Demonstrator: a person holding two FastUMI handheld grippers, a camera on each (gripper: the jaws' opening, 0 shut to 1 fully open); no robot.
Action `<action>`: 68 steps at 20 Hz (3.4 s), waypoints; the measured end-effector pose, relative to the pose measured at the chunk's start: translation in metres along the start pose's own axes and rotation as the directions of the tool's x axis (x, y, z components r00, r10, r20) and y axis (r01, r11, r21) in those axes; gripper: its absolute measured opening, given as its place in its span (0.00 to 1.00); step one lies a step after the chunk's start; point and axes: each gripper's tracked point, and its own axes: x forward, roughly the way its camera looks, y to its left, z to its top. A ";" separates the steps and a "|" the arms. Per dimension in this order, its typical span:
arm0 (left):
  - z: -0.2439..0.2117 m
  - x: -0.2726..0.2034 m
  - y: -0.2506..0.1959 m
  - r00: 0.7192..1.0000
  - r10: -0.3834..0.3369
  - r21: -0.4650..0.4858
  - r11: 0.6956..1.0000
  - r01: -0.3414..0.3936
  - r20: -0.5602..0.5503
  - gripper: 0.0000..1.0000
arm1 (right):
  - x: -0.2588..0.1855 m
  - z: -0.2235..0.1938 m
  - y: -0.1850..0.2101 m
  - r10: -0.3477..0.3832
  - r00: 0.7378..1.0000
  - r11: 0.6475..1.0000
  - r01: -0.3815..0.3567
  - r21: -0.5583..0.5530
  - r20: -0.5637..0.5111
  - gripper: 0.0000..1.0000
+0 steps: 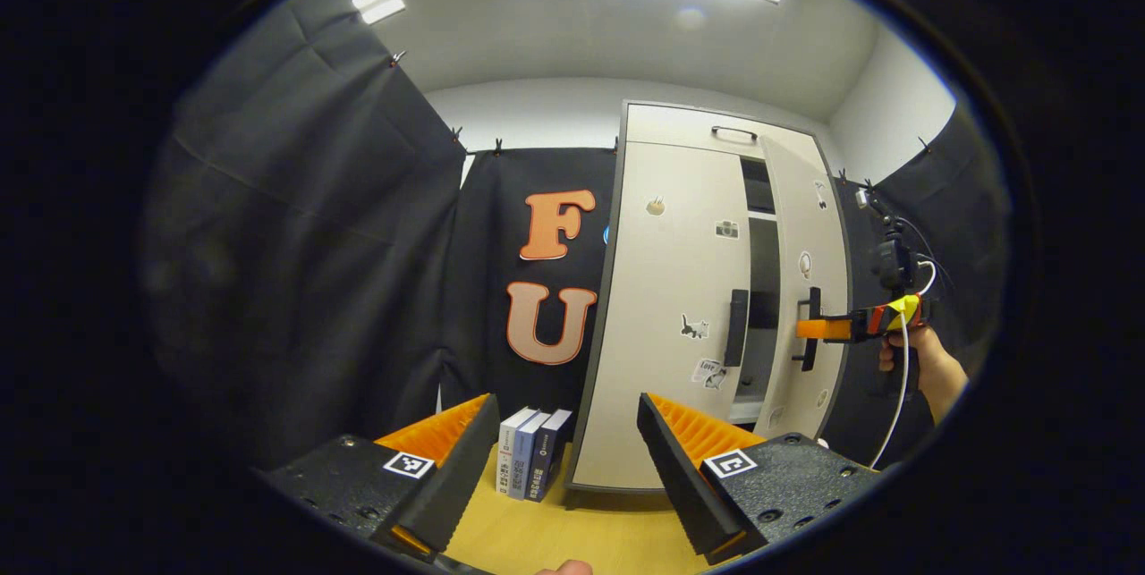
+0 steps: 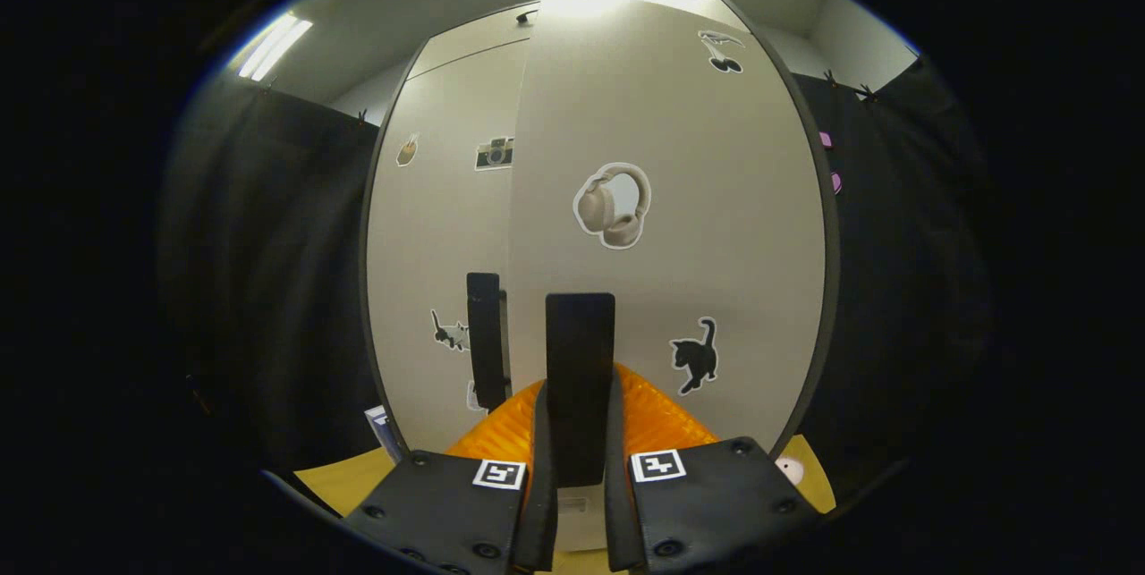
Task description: Open the right door of the double-door shoe cabinet with the right hand, and open the left door with the left hand.
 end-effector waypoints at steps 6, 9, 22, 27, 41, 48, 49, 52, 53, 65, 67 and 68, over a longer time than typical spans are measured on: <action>0.006 -0.012 -0.032 1.000 0.005 0.005 1.000 -0.005 0.004 0.92 | -0.051 -0.005 -0.018 0.117 0.993 0.992 -0.116 0.051 -0.021 0.30; -0.004 -0.017 -0.048 0.999 0.022 -0.006 1.000 -0.023 -0.025 0.94 | -0.068 -0.004 -0.030 0.148 0.989 0.988 -0.147 0.039 -0.028 0.30; -0.024 -0.002 -0.118 0.998 -0.027 0.002 1.000 0.027 -0.054 0.92 | -0.097 0.002 -0.068 0.201 0.980 0.978 -0.200 0.066 -0.001 0.29; -0.031 0.005 -0.134 0.996 -0.056 -0.016 0.998 0.055 -0.073 0.94 | -0.096 0.002 -0.087 0.135 0.991 0.991 -0.135 0.007 0.003 0.28; -0.025 0.010 -0.167 0.989 -0.138 -0.031 0.990 0.137 -0.049 0.94 | -0.105 0.009 -0.152 -0.070 0.996 0.994 0.064 0.087 0.064 0.24; -0.019 0.018 -0.185 0.980 -0.194 -0.077 0.979 0.190 -0.042 0.94 | -0.119 0.003 -0.149 -0.045 0.997 0.990 0.038 0.136 0.054 0.21; -0.018 0.021 -0.188 0.977 -0.206 -0.084 0.976 0.202 -0.048 0.94 | -0.124 0.005 -0.148 -0.051 0.997 0.991 0.043 0.128 0.058 0.21; -0.012 0.038 -0.196 0.969 -0.242 -0.077 0.968 0.238 -0.049 0.92 | -0.154 0.007 -0.153 -0.086 0.994 0.993 0.079 0.091 0.070 0.21; -0.007 0.047 -0.199 0.967 -0.252 -0.072 0.966 0.249 -0.041 0.92 | -0.165 0.007 -0.153 -0.100 0.992 0.992 0.094 0.084 0.077 0.21; -0.020 0.189 -0.250 0.937 -0.335 -0.057 0.942 0.331 -0.104 0.94 | -0.279 -0.028 -0.169 -0.320 0.943 0.943 0.307 0.132 0.093 1.00; -0.021 0.216 -0.247 0.948 -0.302 -0.020 0.953 0.301 -0.098 0.94 | -0.295 -0.031 -0.172 -0.341 0.935 0.930 0.320 0.183 0.100 0.97; -0.019 0.228 -0.248 0.954 -0.287 0.010 0.957 0.289 -0.091 0.92 | -0.301 -0.037 -0.174 -0.352 0.932 0.920 0.327 0.214 0.089 0.97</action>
